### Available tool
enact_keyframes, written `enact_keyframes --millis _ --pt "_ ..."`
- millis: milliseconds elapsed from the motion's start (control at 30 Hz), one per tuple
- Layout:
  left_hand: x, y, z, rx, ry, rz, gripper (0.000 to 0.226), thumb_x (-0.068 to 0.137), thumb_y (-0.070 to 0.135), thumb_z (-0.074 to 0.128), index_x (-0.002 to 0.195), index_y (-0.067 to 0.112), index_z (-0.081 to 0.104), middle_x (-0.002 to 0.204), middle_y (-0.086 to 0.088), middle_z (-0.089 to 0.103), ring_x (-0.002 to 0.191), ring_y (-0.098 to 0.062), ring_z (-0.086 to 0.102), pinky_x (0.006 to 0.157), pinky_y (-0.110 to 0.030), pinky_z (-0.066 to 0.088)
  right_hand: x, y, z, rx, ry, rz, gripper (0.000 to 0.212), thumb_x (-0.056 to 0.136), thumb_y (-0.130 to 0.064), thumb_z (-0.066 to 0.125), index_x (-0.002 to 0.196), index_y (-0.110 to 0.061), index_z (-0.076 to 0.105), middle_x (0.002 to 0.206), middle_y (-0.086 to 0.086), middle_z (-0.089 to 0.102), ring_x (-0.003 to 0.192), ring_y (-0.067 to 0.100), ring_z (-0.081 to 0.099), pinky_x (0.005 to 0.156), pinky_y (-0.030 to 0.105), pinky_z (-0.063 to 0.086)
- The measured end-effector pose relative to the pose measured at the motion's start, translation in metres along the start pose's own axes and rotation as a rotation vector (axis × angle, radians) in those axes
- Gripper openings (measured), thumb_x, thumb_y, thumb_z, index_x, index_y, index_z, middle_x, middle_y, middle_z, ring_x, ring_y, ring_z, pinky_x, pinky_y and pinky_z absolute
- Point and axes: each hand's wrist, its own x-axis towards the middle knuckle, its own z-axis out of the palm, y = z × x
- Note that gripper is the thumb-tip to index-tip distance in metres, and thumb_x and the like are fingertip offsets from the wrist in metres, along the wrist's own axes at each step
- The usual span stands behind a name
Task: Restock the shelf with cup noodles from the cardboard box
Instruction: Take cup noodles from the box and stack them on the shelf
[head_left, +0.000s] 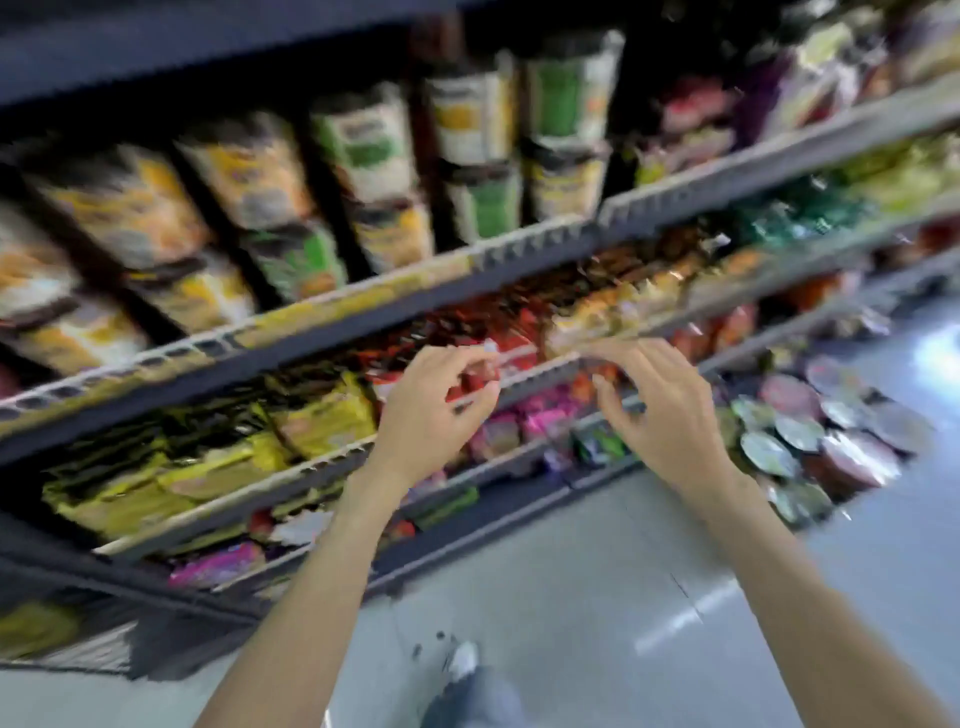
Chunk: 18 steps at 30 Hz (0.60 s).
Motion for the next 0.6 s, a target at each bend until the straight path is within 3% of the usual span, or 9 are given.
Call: enact_keyframes --millis 200,367,533,600 --pt "-0.001 0.037 0.171 -0.138 -0.404 -0.200 0.022 0.086 0.029 0.061 0.106 0.023 0.065 0.098 0.008 0.069 0.094 -0.011 0.060 0.084 -0.028 0.046 -0.173 0.100 -0.054 -0.148 -0.227 0.512 0.030 0.086 -0.024 0.049 0.105 -0.008 0.065 0.094 0.006 0.068 0.090 0.023 0.055 0.076 0.030 0.041" --pt "0.028 0.056 0.301 -0.223 -0.612 -0.341 0.018 0.084 0.016 0.065 0.101 0.019 0.067 0.090 0.005 0.071 0.087 -0.011 0.066 0.083 -0.027 0.050 -0.258 0.170 -0.085 -0.239 -0.392 1.041 0.033 0.092 -0.023 0.056 0.125 -0.020 0.056 0.119 -0.001 0.062 0.110 0.025 0.056 0.079 0.034 0.045" --pt "0.090 0.074 0.432 -0.274 -0.758 -0.464 0.023 0.085 0.012 0.064 0.108 0.011 0.065 0.098 -0.004 0.070 0.091 -0.017 0.065 0.084 -0.024 0.046 -0.284 0.277 -0.109 -0.260 -0.479 1.277 0.039 0.093 -0.027 0.055 0.131 -0.022 0.049 0.125 0.002 0.060 0.112 0.024 0.056 0.083 0.035 0.047" --pt "0.115 0.078 0.486 -0.255 -0.824 -0.481 0.025 0.085 0.013 0.063 0.110 0.011 0.063 0.100 -0.005 0.068 0.092 -0.021 0.065 0.084 -0.028 0.047 -0.286 0.325 -0.115 -0.271 -0.504 1.325 0.041 0.093 -0.025 0.055 0.133 -0.020 0.048 0.129 0.005 0.057 0.115 0.025 0.054 0.085 0.036 0.047"
